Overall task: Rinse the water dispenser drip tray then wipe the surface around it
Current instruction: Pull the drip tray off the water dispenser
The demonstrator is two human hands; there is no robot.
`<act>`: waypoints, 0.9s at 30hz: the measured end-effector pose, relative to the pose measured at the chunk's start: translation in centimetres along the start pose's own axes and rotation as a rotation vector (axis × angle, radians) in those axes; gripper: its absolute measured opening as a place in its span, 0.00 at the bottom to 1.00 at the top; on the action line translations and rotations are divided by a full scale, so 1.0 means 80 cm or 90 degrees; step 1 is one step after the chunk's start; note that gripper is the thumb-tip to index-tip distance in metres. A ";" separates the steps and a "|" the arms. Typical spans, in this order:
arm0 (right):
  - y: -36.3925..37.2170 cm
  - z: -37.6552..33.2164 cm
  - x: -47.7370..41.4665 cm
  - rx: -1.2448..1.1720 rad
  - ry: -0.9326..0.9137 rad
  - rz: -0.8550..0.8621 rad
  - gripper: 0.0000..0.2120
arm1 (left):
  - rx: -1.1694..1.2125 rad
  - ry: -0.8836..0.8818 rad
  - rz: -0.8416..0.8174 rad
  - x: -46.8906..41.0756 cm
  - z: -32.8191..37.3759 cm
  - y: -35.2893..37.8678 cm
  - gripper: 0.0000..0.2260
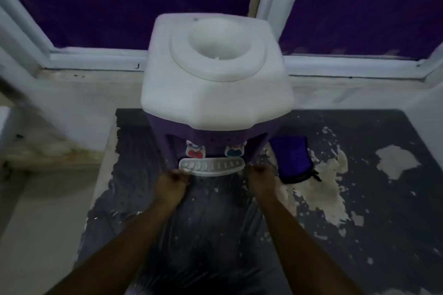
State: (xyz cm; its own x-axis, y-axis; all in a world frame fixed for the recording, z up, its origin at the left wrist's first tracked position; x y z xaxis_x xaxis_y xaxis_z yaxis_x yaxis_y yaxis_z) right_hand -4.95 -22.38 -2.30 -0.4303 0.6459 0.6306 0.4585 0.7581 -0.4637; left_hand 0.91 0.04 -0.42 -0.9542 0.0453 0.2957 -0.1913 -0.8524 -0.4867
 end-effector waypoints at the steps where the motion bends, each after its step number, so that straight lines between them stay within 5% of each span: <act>1: 0.005 -0.001 -0.006 -0.024 0.008 0.000 0.14 | 0.020 -0.016 0.005 -0.007 -0.004 0.006 0.09; 7: 0.041 0.016 -0.052 -0.052 0.051 0.017 0.30 | 0.070 -0.111 0.081 -0.031 0.004 0.017 0.07; 12: 0.049 0.010 -0.059 -0.048 0.066 0.045 0.22 | 0.080 -0.143 0.118 -0.043 0.008 0.021 0.11; 16: 0.050 0.012 -0.057 -0.014 0.076 0.052 0.26 | 0.088 -0.150 0.139 -0.046 0.007 0.026 0.12; 19: 0.046 0.016 -0.057 -0.020 0.044 0.059 0.23 | 0.109 -0.168 0.135 -0.046 0.003 0.029 0.10; 23: 0.036 0.020 -0.052 0.005 -0.014 0.032 0.08 | 0.138 -0.183 0.134 -0.043 -0.006 0.031 0.14; 27: 0.028 0.023 -0.039 0.039 -0.081 0.011 0.10 | 0.167 -0.193 0.140 -0.044 -0.012 0.031 0.13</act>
State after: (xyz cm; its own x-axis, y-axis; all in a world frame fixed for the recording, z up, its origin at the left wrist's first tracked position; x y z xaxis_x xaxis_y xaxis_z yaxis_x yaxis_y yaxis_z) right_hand -3.99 -22.49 -6.43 -0.5194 0.6626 0.5397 0.4198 0.7479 -0.5142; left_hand 3.56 -1.76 -3.43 -0.8474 -0.2733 0.4552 0.1105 -0.9294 -0.3523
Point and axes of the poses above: each hand's wrist, its own x-axis away from the middle knuckle, its own y-axis out of the palm, z = x × y, the point moved 1 cm from there along -x, towards the middle knuckle, and after that the axes turned 9 degrees about y, right-handed, at the moved point
